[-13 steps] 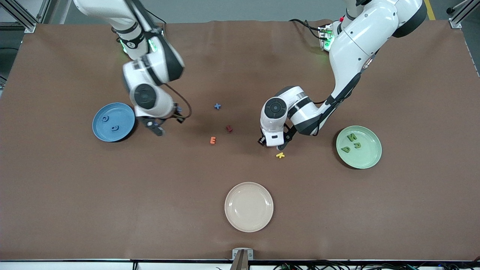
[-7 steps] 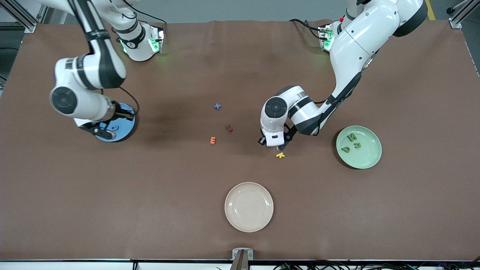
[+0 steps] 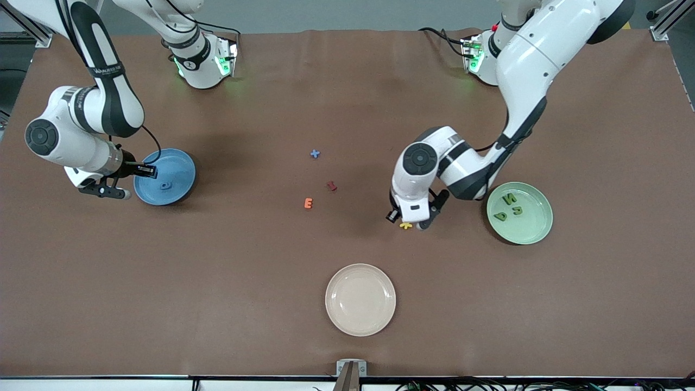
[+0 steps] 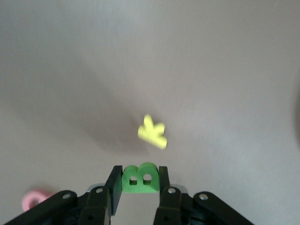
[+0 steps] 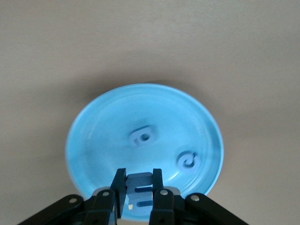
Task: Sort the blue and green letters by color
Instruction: 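Place the B with the left gripper while the right gripper reaches the x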
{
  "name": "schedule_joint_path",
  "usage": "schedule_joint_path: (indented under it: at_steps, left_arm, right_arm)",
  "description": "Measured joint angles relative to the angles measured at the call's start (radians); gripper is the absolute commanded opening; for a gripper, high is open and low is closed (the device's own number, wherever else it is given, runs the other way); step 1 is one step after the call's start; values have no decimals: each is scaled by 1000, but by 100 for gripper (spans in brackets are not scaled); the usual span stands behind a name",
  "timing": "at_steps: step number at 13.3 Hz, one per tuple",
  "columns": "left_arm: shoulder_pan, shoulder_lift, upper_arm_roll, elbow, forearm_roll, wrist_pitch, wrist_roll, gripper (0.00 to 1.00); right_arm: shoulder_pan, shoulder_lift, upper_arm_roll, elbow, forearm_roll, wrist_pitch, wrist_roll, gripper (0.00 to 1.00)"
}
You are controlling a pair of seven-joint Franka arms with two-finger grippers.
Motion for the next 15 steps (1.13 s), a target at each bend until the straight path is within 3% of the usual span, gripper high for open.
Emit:
schedule_joint_path:
  at_steps: [1, 3, 10, 15]
  left_arm:
    - [30, -5, 0, 1, 0, -2, 51, 0]
    - [85, -9, 0, 2, 0, -17, 134, 0]
    - [227, -73, -9, -37, 0, -170, 377, 0]
    - [396, -76, -48, -100, 0, -172, 599, 0]
  right_arm:
    - [-16, 16, 0, -8, -1, 30, -20, 23]
    - [-29, 50, 1, -9, -1, 57, -35, 100]
    - [-9, 61, 25, 4, 2, 13, 53, 100]
    - [235, -6, 40, 29, 117, -95, 397, 100]
